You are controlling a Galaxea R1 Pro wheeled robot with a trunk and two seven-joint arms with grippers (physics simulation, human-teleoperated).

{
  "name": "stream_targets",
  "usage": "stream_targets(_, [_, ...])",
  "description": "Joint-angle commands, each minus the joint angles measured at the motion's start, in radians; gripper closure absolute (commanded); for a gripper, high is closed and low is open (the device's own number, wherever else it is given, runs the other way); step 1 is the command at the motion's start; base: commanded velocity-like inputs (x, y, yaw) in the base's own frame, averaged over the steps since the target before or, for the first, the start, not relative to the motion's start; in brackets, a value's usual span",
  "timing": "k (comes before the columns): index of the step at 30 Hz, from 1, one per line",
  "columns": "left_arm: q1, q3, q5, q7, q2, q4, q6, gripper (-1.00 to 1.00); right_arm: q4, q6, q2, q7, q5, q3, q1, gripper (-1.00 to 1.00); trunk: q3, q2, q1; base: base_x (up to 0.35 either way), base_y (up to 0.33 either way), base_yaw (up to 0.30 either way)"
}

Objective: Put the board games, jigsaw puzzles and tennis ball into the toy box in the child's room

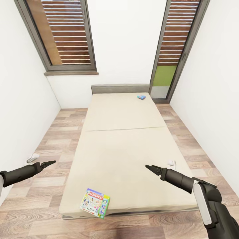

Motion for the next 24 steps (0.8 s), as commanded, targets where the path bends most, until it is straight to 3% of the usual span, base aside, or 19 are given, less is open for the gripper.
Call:
stream_targets(1, [-0.001, 0.002, -0.004, -0.007, 0.0, 0.0, 0.008, -1.0, 0.0, 0.005, 0.0, 0.002, -0.002, -0.001, -0.001, -1.0, 0.0, -0.001, 0.0, 0.0, 0.0, 0.0])
stream_targets(24, [-0.001, 0.003, -0.004, -0.01, 0.001, 0.0, 0.009, -1.0, 0.001, 0.005, 0.006, -0.001, -0.001, 0.0, -0.001, -1.0, 0.034, -0.001, 0.0, 0.0, 0.0, 0.0])
